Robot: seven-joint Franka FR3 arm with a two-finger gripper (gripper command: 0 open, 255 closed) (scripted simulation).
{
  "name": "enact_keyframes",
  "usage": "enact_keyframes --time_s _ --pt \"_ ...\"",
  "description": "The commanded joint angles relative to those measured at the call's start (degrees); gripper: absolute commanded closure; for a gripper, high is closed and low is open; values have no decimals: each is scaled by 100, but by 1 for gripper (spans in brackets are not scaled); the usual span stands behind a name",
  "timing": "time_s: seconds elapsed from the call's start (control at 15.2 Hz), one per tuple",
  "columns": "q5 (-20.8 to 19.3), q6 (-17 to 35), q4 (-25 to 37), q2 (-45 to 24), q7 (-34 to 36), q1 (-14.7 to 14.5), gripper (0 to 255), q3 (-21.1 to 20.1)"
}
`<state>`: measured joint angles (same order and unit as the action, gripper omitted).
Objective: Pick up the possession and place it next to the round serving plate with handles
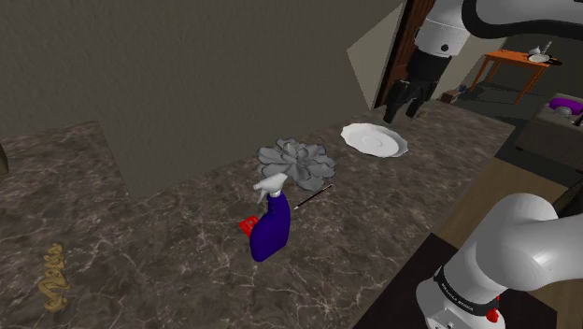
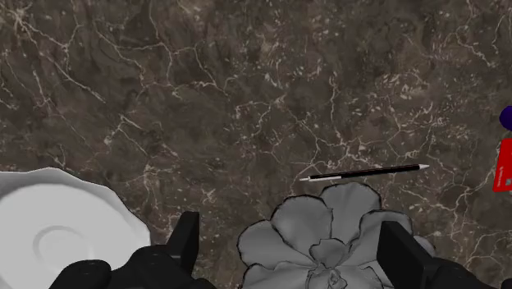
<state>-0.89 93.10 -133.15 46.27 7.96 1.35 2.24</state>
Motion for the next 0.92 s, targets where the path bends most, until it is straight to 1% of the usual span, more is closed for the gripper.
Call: enact_keyframes --time_s 0.0,0.4,0.86 --pt "0 0 0 0 0 0 0 0" --pt "351 110 342 -1127 464 -255 0 -492" --pt "678 171 953 -2550 969 -526 0 -996"
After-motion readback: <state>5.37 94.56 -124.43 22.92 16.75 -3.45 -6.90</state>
